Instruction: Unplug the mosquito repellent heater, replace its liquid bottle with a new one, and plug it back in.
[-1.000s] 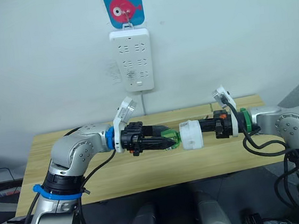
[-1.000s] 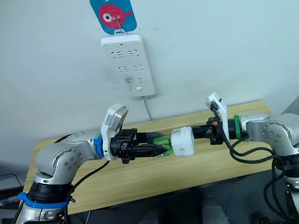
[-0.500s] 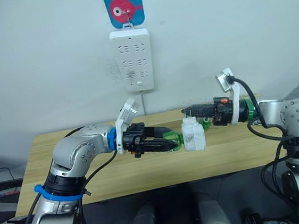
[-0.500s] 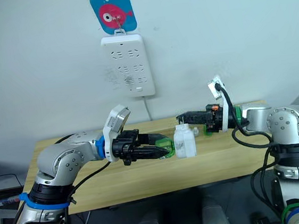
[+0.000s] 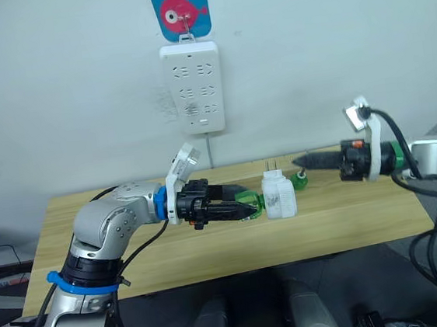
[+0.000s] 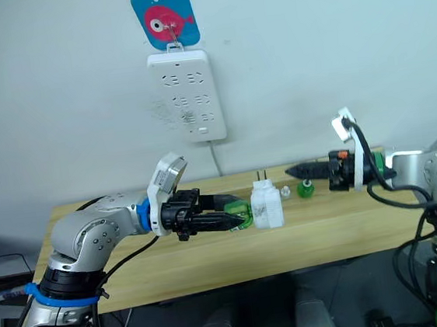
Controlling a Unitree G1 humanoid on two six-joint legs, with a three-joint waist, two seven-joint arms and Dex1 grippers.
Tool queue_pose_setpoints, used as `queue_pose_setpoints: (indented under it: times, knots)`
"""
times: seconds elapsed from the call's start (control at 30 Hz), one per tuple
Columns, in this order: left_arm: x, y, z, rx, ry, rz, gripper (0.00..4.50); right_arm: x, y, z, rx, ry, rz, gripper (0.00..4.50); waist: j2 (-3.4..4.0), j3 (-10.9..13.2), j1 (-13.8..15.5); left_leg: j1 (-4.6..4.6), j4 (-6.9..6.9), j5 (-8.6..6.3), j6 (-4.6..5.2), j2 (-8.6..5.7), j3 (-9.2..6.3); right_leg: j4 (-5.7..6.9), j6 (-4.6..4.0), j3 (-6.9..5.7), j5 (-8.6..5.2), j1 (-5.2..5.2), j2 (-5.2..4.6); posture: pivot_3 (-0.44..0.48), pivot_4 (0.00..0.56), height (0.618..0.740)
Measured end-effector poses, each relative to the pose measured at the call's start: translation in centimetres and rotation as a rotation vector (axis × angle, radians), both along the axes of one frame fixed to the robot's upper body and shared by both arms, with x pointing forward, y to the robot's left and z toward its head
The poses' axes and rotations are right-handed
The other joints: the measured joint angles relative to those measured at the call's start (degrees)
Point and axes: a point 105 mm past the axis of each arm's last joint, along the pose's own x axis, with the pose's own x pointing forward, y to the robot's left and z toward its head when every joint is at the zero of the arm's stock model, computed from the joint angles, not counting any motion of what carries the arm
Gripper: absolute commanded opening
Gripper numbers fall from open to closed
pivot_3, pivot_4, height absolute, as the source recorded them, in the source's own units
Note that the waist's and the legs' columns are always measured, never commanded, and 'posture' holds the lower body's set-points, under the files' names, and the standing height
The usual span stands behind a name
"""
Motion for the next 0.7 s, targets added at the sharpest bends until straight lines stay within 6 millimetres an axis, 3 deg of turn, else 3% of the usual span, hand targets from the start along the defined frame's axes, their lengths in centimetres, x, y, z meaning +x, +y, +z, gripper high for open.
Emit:
queue_pose_setpoints:
  times: [0.17, 0.47, 0.7]
  knots:
    - [0.2, 0.0, 0.3, -0.002, -0.007, 0.002, 2.19, -2.7, 1.6, 0.2, 0.059, 0.064, 0.169, 0.04, -0.01, 0.00, -0.32, 0.04, 0.02, 0.00, 0.00, 0.02, 0.05, 0.00, 0.00, 0.00, 0.00, 0.02, 0.00, -0.168, 0.253, 0.740]
    - [0.8, 0.9, 0.4, -0.005, 0.006, 0.043, 2.19, -1.7, 3.0, -0.4, 0.086, 0.046, 0.109, 0.04, -0.01, 0.01, -0.30, 0.01, -0.01, 0.10, -0.17, 0.00, -0.01, -0.02, 0.00, 0.06, 0.00, -0.01, -0.02, -0.167, 0.254, 0.740]
    - [0.7, 1.1, 0.2, 0.008, 0.030, 0.050, 2.19, -1.3, 3.0, -0.5, 0.073, 0.039, 0.086, 0.04, -0.01, 0.01, -0.34, 0.01, 0.00, 0.09, -0.16, 0.00, -0.01, -0.02, 0.00, 0.04, 0.00, 0.00, -0.01, -0.169, 0.254, 0.740]
